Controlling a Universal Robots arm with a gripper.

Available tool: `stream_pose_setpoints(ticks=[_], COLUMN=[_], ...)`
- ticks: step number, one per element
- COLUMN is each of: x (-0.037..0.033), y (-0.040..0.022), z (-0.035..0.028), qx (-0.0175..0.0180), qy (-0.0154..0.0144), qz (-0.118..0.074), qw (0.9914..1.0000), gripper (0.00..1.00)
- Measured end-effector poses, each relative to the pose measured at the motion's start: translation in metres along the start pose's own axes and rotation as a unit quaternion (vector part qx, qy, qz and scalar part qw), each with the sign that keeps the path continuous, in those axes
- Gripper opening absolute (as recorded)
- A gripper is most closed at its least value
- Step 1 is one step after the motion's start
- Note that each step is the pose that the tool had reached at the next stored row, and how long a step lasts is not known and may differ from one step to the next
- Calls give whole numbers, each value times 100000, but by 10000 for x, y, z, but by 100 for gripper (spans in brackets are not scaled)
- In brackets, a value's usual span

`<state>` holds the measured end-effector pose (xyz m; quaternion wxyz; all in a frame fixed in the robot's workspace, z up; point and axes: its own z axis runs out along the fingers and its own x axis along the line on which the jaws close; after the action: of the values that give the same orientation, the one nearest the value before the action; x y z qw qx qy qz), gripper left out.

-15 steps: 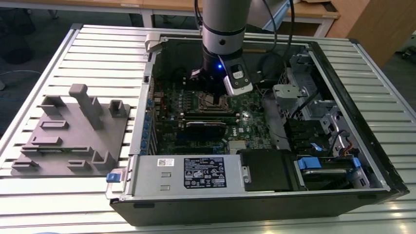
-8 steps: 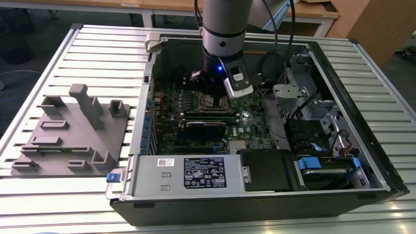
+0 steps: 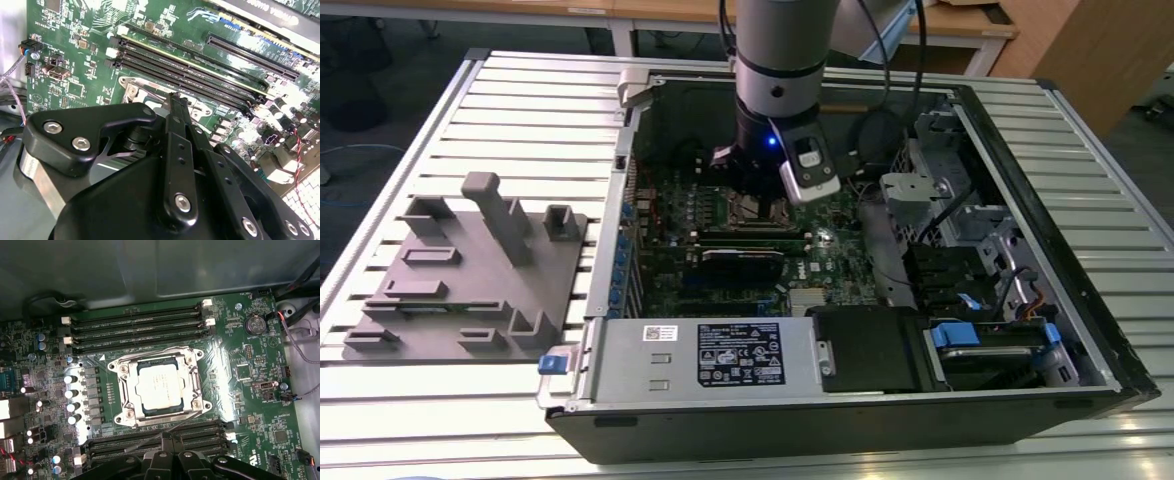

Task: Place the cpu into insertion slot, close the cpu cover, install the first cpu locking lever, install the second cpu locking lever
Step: 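Install the second cpu locking lever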

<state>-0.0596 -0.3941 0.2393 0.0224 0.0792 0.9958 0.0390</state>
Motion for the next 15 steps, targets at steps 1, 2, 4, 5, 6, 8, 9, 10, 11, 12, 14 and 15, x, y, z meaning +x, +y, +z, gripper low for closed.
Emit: stream_pose_setpoints(ticks=[1,2,4,5,6,8,9,10,11,12,14,15], x=[-1,-1,1,5,11,28,41,57,73,87,101,104], y=[-6,-10,-13,-14,-15,-19,-21,-24,-26,-28,-30,-30], z=[0,0,1,2,3,5,6,6,7,8,9,9], qx=[-2,-1,-8,-6,-8,-1,5,7,4,1,6,11], qy=[1,1,-5,-4,-3,0,3,2,1,-1,0,5], qz=[3,4,12,5,4,2,0,2,2,4,7,5], qw=[100000,100000,100000,100000,100000,100000,100000,100000,100000,100000,100000,100000], gripper=[11,11,11,11,11,11,11,11,11,11,11,11])
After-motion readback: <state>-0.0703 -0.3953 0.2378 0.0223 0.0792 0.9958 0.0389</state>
